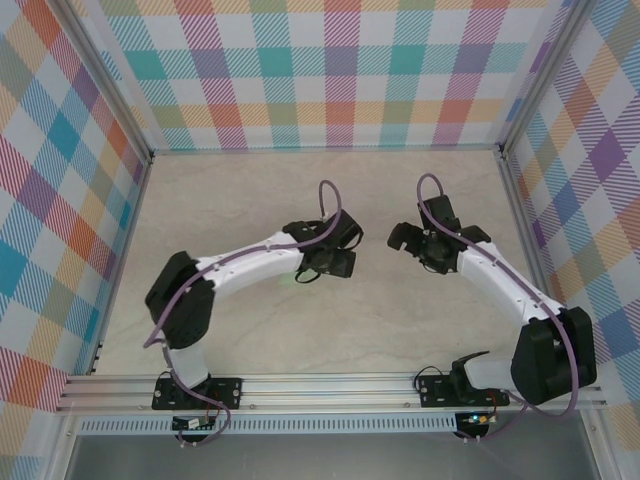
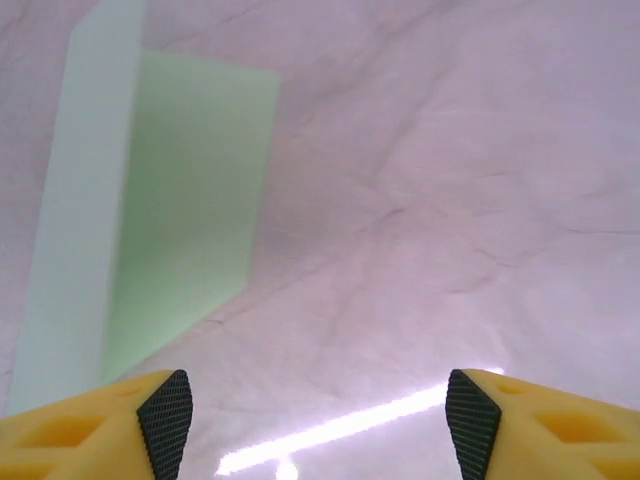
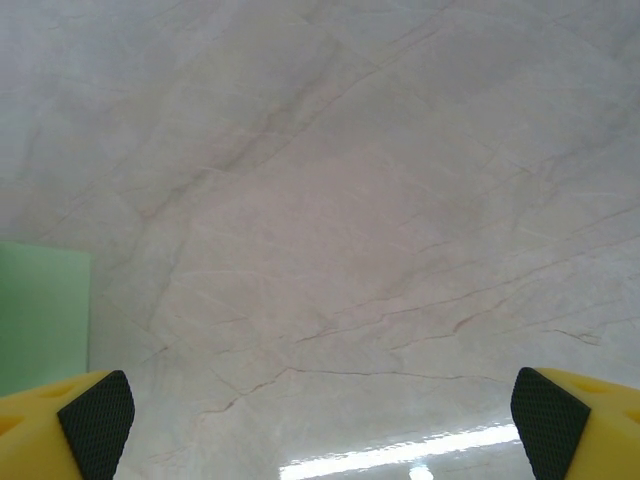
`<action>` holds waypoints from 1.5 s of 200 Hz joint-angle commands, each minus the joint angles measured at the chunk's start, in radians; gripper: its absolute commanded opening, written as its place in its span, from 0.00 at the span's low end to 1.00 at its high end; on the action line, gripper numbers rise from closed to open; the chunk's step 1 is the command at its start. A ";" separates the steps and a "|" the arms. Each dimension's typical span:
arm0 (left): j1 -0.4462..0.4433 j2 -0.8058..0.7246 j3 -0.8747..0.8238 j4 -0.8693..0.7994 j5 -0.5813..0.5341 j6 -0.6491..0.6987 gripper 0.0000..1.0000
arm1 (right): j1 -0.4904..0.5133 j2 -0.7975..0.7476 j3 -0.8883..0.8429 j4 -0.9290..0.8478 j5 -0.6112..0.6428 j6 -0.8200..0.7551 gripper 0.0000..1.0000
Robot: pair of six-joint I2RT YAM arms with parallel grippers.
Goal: Fold a paper plane with a square sheet of paper (pick it up from the middle)
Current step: Turn over the paper at the center of the table, then third fold the triangle at the center of the table.
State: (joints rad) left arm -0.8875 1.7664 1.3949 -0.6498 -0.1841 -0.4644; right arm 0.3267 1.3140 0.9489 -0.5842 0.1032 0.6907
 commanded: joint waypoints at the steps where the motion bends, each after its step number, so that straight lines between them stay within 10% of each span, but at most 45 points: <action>1: 0.036 -0.136 -0.065 0.068 0.123 -0.038 0.76 | -0.004 0.055 0.057 0.020 -0.143 -0.054 0.99; 120: 0.517 -0.437 -0.544 0.058 0.076 -0.310 1.00 | 0.395 0.557 0.441 0.184 -0.331 -0.002 0.39; 188: 0.572 -0.517 -0.616 0.046 0.055 -0.297 1.00 | 0.476 0.858 0.730 0.090 -0.374 -0.027 0.35; 300: 0.572 -0.479 -0.590 0.077 0.134 -0.254 1.00 | 0.479 0.913 0.659 -0.082 -0.424 -0.364 0.37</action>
State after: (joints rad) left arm -0.3347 1.2747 0.7918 -0.5728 -0.0860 -0.7425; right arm 0.7986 2.2440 1.6756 -0.5396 -0.3264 0.4957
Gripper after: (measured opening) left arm 0.999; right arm 0.369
